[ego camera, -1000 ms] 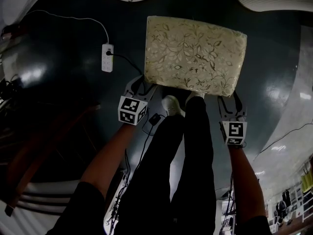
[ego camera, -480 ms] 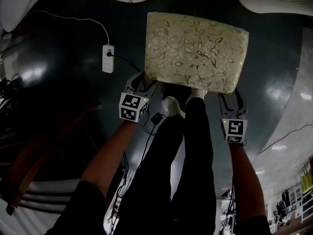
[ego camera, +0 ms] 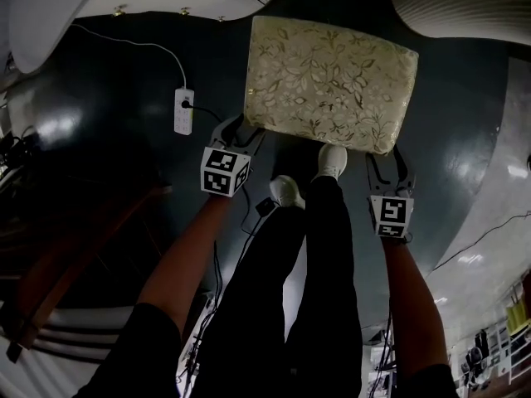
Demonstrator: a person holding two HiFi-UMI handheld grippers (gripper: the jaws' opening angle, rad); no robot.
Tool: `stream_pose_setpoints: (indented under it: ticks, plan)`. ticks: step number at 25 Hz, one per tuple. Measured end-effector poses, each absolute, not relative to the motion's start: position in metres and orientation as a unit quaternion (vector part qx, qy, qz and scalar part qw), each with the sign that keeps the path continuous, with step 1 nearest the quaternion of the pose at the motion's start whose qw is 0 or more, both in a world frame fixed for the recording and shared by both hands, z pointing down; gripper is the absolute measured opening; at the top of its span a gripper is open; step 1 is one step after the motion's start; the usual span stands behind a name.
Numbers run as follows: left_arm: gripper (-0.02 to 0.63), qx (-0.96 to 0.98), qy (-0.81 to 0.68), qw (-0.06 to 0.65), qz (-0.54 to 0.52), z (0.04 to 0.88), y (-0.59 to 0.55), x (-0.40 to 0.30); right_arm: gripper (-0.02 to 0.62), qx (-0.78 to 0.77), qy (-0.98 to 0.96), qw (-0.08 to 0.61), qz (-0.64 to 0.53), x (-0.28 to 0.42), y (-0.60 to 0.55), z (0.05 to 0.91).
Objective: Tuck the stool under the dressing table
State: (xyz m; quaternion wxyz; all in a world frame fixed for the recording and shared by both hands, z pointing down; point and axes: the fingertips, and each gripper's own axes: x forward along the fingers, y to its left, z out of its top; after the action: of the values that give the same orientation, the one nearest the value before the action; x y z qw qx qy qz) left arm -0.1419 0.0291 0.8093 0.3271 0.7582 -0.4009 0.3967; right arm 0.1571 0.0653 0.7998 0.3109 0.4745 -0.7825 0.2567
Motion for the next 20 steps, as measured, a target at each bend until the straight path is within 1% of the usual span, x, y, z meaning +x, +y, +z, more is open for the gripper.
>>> stream_pose_setpoints:
  ticks: [7, 11, 20]
  plan:
    - [0.238, 0.748, -0.417, 0.333, 0.394, 0.814, 0.040, -0.139, 0.252, 0.452, -0.779, 0.332, 0.279, 0.162, 0.063, 0.805]
    - [0.238, 0.745, -0.421, 0.333, 0.396, 0.814, 0.041, -0.136, 0.252, 0.445, -0.781, 0.346, 0.268, 0.165, 0.058, 0.802]
    - [0.238, 0.755, -0.424, 0.320, 0.385, 0.817, 0.038, -0.135, 0.250, 0.467, -0.776, 0.340, 0.254, 0.165, 0.057, 0.802]
